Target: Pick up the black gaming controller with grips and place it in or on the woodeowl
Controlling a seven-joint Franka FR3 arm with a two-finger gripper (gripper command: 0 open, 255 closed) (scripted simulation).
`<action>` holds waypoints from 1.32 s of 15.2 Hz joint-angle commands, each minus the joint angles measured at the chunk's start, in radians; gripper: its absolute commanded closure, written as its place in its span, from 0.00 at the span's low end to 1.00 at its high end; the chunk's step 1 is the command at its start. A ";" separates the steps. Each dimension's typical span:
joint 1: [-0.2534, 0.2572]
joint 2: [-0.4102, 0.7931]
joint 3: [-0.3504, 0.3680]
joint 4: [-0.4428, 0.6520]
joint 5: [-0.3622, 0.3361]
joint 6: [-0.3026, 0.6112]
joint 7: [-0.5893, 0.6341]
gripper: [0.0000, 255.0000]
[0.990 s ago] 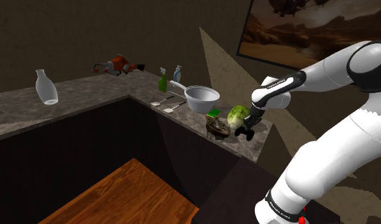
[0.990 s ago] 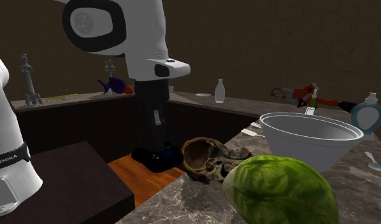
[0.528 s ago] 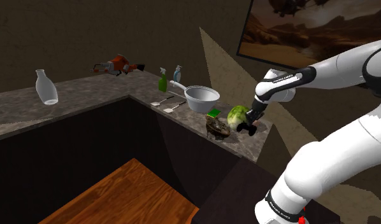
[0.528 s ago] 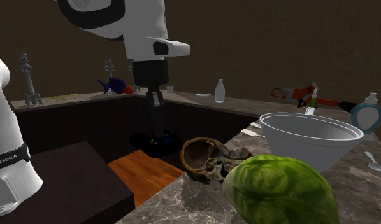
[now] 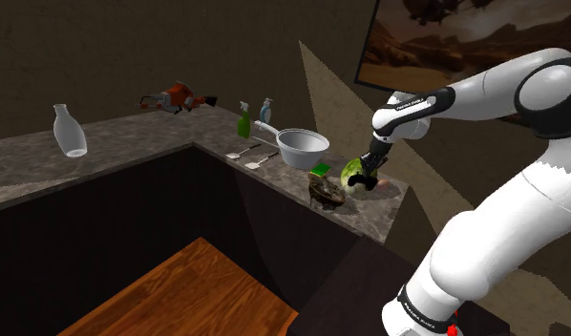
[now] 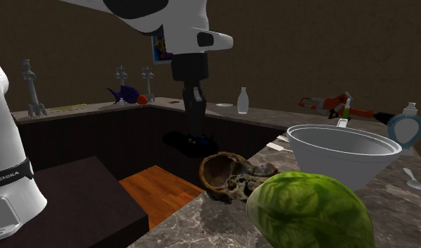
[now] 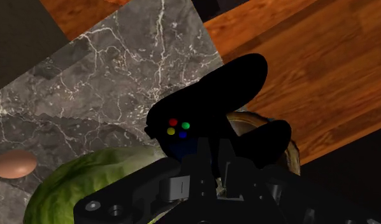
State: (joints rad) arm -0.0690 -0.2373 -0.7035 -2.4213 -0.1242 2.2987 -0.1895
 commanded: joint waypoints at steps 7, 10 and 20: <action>0.076 0.328 -0.011 0.339 0.270 -0.085 -0.103 1.00; 0.058 0.450 0.009 0.486 0.355 -0.143 -0.129 1.00; 0.012 0.602 0.054 0.577 0.458 -0.115 -0.170 1.00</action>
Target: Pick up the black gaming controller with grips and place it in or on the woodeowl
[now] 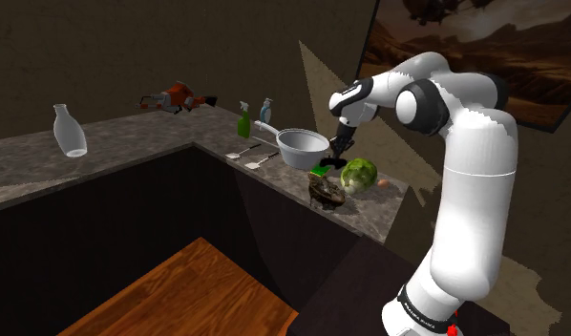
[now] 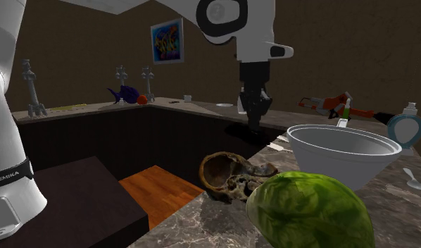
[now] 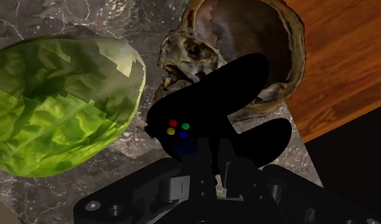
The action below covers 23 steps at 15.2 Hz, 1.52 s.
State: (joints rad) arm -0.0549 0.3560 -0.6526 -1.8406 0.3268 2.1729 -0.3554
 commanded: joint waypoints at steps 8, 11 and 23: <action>-0.022 0.066 0.031 -0.039 0.060 0.092 -0.041 1.00; -0.031 0.090 0.044 -0.049 0.081 0.121 -0.056 1.00; -0.035 0.100 0.049 -0.052 0.090 0.133 -0.062 0.00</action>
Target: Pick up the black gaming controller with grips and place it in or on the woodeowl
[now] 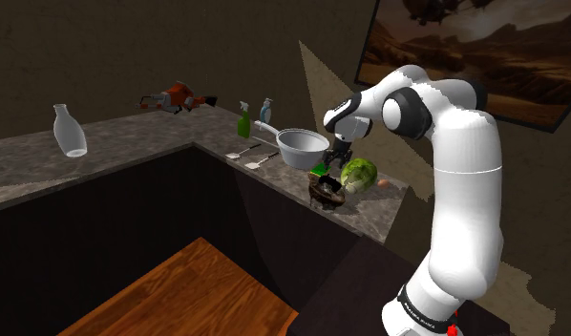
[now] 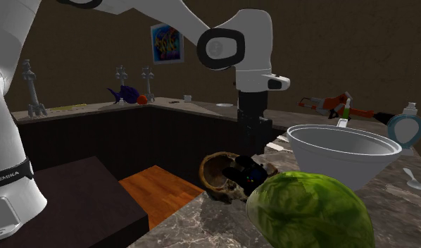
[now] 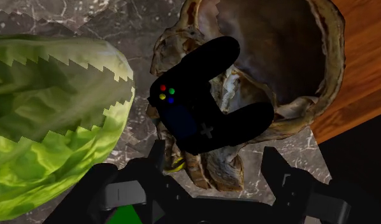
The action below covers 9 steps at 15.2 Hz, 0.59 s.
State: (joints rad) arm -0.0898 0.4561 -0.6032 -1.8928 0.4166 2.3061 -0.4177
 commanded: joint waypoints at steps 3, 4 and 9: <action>0.000 0.000 0.000 0.000 0.000 0.000 0.000 0.00; 0.008 -0.023 -0.012 0.003 -0.019 -0.022 0.011 0.00; 0.029 -0.083 -0.041 0.019 -0.069 -0.087 0.043 0.00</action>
State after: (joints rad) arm -0.0636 0.3783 -0.6424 -1.8734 0.3523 2.2235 -0.3786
